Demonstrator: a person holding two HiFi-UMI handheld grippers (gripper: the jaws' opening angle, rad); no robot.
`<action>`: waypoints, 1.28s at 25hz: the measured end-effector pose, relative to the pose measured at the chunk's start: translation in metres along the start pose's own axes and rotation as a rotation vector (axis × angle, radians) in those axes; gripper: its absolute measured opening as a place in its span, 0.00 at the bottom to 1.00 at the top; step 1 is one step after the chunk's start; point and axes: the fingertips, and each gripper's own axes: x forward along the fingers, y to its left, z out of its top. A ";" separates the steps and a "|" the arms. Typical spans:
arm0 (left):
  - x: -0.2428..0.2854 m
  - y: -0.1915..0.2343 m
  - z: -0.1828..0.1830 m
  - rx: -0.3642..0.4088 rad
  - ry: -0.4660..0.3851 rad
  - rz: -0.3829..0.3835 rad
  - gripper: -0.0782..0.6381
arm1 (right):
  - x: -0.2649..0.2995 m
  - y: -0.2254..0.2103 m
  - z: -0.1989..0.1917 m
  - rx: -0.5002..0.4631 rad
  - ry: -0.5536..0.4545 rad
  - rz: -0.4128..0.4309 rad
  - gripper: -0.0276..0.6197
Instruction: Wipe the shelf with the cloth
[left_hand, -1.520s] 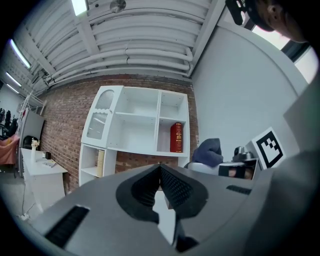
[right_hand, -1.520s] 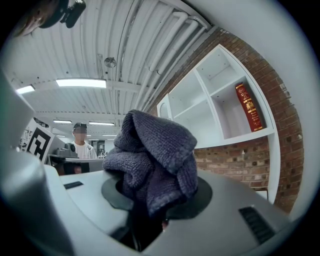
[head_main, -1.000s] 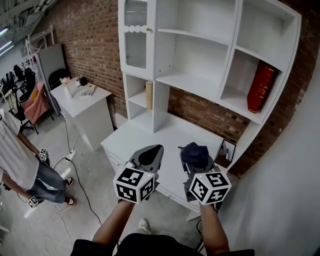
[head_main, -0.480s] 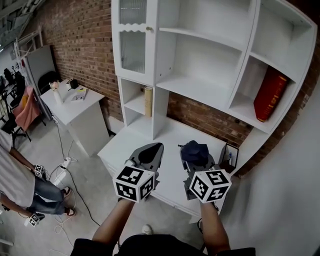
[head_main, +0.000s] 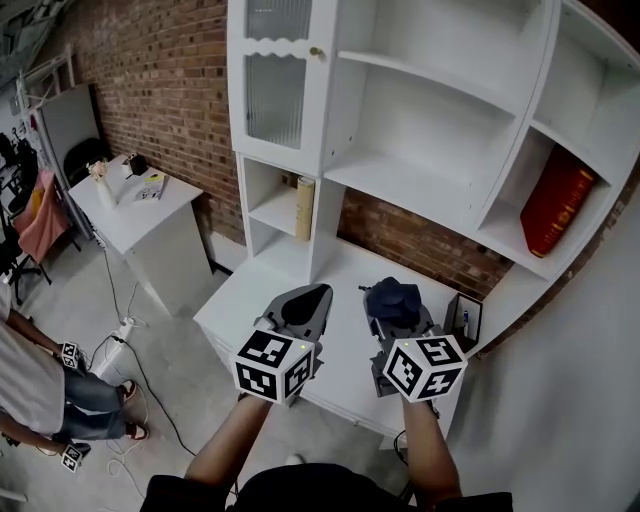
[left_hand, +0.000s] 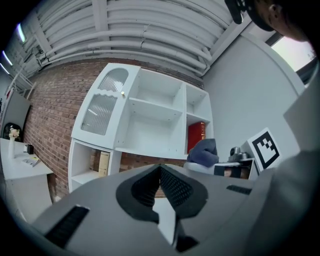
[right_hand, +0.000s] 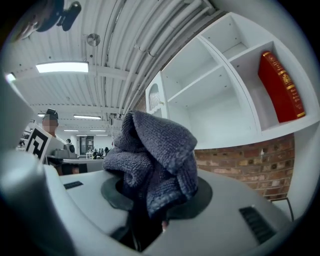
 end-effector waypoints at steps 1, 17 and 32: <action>0.000 0.004 -0.001 -0.003 0.002 -0.001 0.13 | 0.004 0.001 0.000 -0.001 0.000 -0.004 0.27; 0.024 0.037 0.001 -0.033 -0.002 0.002 0.13 | 0.041 -0.006 0.000 -0.048 0.017 -0.005 0.27; 0.089 0.031 0.019 0.019 -0.038 0.028 0.13 | 0.064 -0.064 0.021 -0.044 -0.026 0.038 0.27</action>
